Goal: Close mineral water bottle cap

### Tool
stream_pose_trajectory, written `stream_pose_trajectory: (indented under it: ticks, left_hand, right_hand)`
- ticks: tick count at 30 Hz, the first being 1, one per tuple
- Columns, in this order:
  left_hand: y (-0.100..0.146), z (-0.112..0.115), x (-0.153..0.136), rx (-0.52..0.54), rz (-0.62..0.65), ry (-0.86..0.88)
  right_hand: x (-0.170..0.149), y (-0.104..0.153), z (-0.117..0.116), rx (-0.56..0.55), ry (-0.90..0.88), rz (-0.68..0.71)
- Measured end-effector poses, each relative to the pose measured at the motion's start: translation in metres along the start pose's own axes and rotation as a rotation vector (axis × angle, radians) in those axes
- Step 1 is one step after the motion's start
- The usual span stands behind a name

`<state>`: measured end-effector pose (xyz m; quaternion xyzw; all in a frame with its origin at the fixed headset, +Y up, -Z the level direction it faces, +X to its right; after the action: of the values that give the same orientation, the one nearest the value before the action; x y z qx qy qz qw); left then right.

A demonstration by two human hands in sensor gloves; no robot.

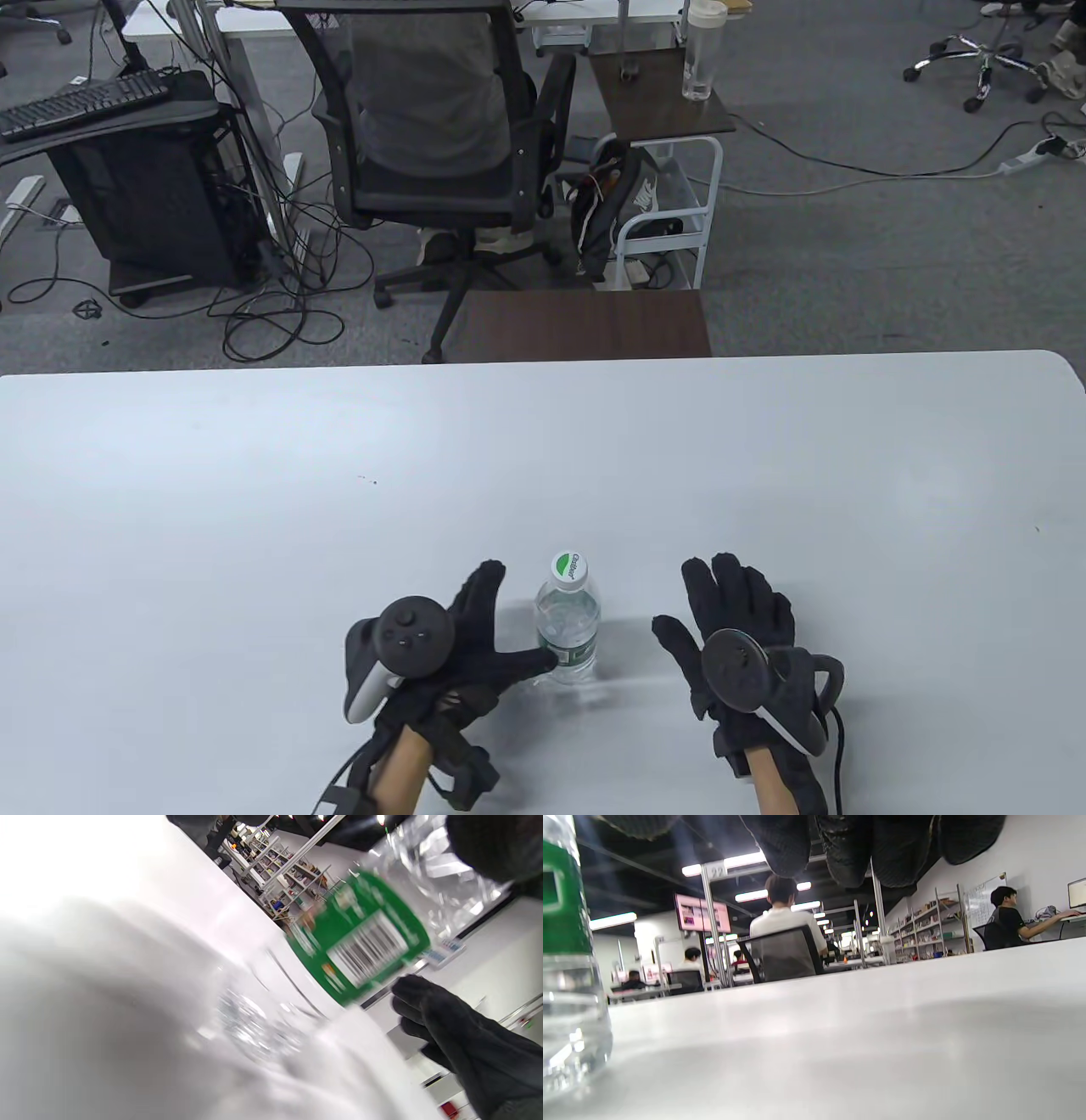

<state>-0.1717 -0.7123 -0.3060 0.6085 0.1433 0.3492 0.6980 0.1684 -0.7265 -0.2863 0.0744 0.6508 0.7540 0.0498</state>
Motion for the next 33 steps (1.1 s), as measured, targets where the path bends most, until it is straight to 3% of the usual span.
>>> stream_pose_trajectory:
  ticks: [3, 6, 9, 11, 13, 14, 16, 19, 21, 26, 33]
  left_hand:
    - [0.014, -0.037, -0.015, 0.098, -0.062, -0.300]
    - [0.024, -0.053, -0.036, 0.260, -0.072, -0.461]
    - [0.025, -0.048, -0.060, 0.202, -0.097, -0.462]
    - [0.023, -0.038, -0.077, 0.177, -0.105, -0.464]
    - [0.022, -0.039, -0.084, 0.126, -0.157, -0.615]
    - [0.028, -0.043, -0.082, 0.169, -0.157, -0.700]
    - [0.032, -0.046, -0.079, 0.243, -0.079, -0.671]
    - [0.040, -0.044, -0.080, 0.202, -0.111, -0.445]
    - [0.040, -0.043, -0.081, 0.191, -0.107, -0.387]
    - [0.038, -0.037, -0.078, 0.172, -0.116, -0.473]
    - [0.034, -0.030, -0.075, 0.160, -0.109, -0.480]
  right_hand:
    - [0.004, 0.000, -0.005, 0.076, 0.131, 0.003]
    - [0.011, 0.001, 0.009, -0.034, 0.110, 0.014]
    - [0.011, 0.001, 0.011, 0.059, 0.073, -0.010]
    - [0.008, 0.002, 0.000, 0.117, 0.145, -0.031]
    - [0.000, 0.000, -0.015, 0.167, 0.288, -0.076]
    - [-0.006, -0.001, -0.020, 0.222, 0.312, -0.093]
    - [-0.011, 0.001, -0.020, 0.229, 0.262, -0.109]
    - [-0.012, 0.004, -0.018, 0.188, 0.195, -0.117]
    - [-0.007, 0.006, -0.019, 0.208, 0.224, -0.118]
    - [0.008, 0.007, -0.014, 0.178, 0.312, -0.099]
    - [0.005, 0.006, -0.015, 0.168, 0.283, -0.089]
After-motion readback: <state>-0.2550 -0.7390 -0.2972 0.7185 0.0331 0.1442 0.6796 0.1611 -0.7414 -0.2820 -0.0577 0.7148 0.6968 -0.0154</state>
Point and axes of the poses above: the tracker on the back of each hand, its own x axis roughly to the thumb side, its own y axis roughly from the fingertips to the wrist, z = x × y, the point moved 1 cm from there along -y, roughly from the wrist to the fingertips, and after that the axes turned 5 degrees about x, right-handed, at the moved point
